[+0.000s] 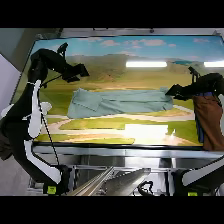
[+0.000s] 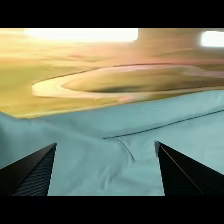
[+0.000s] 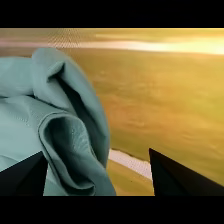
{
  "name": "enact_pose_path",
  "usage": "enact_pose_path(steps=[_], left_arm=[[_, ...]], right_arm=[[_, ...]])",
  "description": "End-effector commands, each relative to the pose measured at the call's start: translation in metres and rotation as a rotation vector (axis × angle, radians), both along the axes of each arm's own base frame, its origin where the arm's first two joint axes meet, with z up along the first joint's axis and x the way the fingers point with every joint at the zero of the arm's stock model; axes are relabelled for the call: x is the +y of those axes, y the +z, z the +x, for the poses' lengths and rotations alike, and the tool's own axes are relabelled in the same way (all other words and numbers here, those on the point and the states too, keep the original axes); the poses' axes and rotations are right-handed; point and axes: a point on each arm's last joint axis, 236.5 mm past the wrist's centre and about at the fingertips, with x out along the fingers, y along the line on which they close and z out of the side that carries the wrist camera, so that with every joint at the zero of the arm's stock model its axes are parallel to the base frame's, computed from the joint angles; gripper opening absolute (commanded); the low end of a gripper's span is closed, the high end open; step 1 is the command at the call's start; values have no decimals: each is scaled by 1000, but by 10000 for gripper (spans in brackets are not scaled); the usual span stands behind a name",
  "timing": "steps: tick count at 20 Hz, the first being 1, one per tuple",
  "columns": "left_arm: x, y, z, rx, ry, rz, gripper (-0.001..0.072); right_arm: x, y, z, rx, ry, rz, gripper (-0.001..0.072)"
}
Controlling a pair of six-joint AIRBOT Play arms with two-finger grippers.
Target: Fold the shirts.
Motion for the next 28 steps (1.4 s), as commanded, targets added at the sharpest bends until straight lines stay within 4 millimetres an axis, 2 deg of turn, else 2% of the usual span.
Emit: enact_pose_path(steps=[1,2,4,5,6,7,8,10,12,15,18,19,21,23,25,27,28], left_arm=[[-13,36,-11,15,-33,-38,698],[-23,46,-11,1,-49,-67,697],[-51,62,-12,-38,-74,-139,697],[-63,64,-12,-54,-85,-150,690],[-75,64,-13,-63,-102,-151,500],[-91,61,-15,-64,-126,-153,186],[-107,57,-18,-66,-151,-156,17],[-142,46,-23,-73,-205,-158,16],[-182,19,-36,-51,-273,-132,16],[-241,-43,-64,26,-368,-103,15],[-295,-103,-98,92,-444,-91,15],[-309,-118,-107,98,-459,-90,14],[-332,-142,-119,105,-454,-92,15],[-347,-149,-125,94,-449,-101,15],[-356,-144,-123,63,-444,-116,15],[-362,-130,-124,61,-438,-153,15],[-363,-114,-123,61,-428,-187,15]], right_arm=[[19,-13,-12,70,32,93,624],[20,-18,-16,88,40,97,505],[27,-27,-19,113,47,117,470],[32,-30,-20,121,57,128,307],[39,-31,-21,116,82,136,202],[45,-32,-22,119,96,137,106],[50,-30,-23,108,120,134,25],[56,-20,-20,90,146,134,24],[55,11,-17,50,179,136,23],[44,84,-12,-64,198,110,23],[34,173,-18,-202,209,66,23],[33,200,-24,-243,225,49,22],[33,236,-37,-282,243,11,23],[26,258,-47,-297,249,-51,23],[23,267,-54,-298,254,-79,23],[25,267,-56,-287,253,-75,22],[25,268,-56,-288,253,-74,23]])
